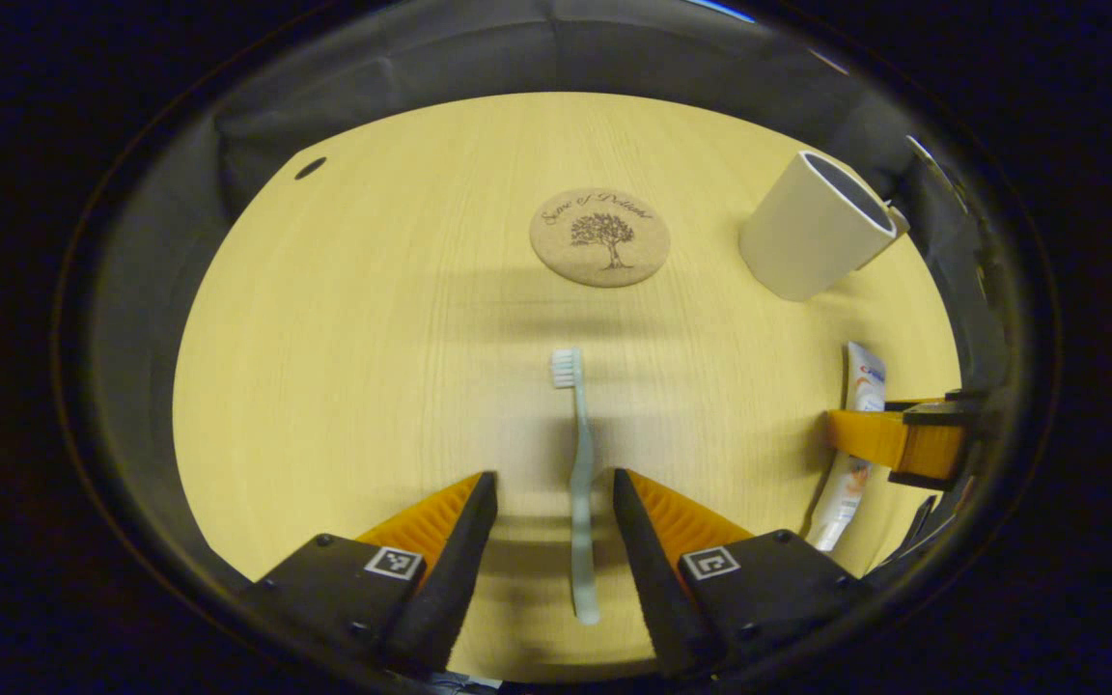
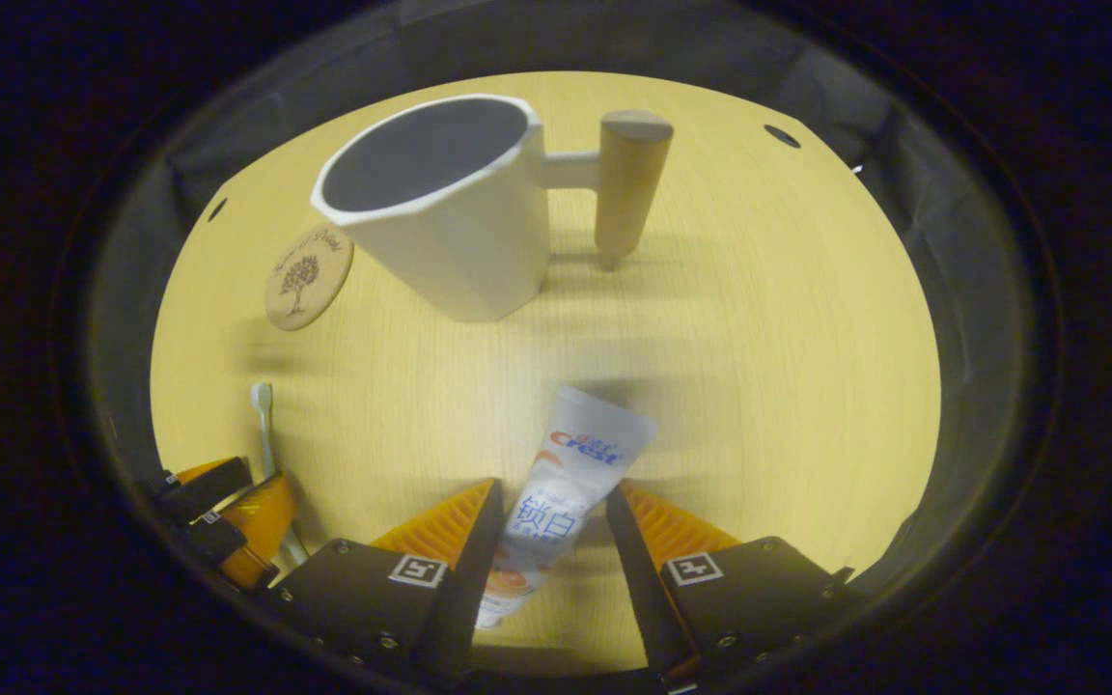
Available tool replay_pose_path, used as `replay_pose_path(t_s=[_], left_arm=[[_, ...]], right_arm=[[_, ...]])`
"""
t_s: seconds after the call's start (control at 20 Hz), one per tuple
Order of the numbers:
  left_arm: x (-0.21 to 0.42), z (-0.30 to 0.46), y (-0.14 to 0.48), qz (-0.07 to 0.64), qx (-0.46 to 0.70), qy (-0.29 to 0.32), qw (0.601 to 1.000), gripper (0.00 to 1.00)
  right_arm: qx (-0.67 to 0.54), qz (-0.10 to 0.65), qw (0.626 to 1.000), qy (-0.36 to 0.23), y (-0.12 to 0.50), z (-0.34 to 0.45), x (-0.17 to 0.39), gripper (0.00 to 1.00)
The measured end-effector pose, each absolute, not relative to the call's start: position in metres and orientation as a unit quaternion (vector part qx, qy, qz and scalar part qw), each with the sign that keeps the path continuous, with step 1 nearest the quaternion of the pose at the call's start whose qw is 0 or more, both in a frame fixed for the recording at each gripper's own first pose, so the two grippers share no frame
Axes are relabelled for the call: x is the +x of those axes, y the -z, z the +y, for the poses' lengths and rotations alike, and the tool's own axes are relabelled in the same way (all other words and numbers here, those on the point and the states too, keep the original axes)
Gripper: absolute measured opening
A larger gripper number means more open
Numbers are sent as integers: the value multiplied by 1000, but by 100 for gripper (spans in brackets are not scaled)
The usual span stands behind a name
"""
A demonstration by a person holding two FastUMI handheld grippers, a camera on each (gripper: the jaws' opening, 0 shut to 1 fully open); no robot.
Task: Put the toothbrush and toothpaste on the desktop into the cup, then pick up the cup and place it on the coaster on the desktop.
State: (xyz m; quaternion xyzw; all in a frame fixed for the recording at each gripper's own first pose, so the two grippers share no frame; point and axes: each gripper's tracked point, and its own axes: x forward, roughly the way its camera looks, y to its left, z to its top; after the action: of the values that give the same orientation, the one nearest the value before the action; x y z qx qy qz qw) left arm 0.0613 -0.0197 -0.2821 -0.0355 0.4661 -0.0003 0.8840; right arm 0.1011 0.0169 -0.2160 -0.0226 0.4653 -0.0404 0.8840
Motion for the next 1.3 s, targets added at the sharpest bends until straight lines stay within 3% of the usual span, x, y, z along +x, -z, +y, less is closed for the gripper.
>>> replay_pose_path(t_s=[0.05,0.1,0.15,0.2,0.25,0.3,0.4,0.45,0.5,0.55,0.6,0.95,1.3], left_arm=[[61,-21,281,470,-32,1,882,73],[62,-23,278,470,-33,3,882,70],[65,-22,276,467,-34,2,884,72],[64,-23,275,466,-34,0,884,45],[64,-24,276,469,-31,1,883,40],[67,-26,272,463,-28,2,886,40],[69,-25,276,464,-29,1,885,16],[67,-26,275,471,-26,0,882,14],[70,-27,274,465,-24,0,885,11],[68,-28,273,467,-29,-1,884,11],[68,-27,271,463,-28,2,886,8],[64,-20,270,447,-53,6,893,8],[56,1,251,416,-60,-6,907,8]], right_arm=[[-26,467,883,39,215,18,98,67],[-25,470,881,40,215,19,97,68],[-25,469,882,43,214,18,97,68],[-16,472,880,47,211,18,97,50],[-10,475,879,49,219,17,96,45],[-13,471,881,51,220,16,100,45],[-15,472,880,49,219,14,98,33],[-11,470,882,45,219,16,97,33],[-12,465,885,38,218,17,98,24],[-7,456,889,33,217,17,97,24],[9,460,888,19,217,22,94,14],[79,447,891,-1,217,25,92,13],[113,384,916,-3,191,22,104,13]])
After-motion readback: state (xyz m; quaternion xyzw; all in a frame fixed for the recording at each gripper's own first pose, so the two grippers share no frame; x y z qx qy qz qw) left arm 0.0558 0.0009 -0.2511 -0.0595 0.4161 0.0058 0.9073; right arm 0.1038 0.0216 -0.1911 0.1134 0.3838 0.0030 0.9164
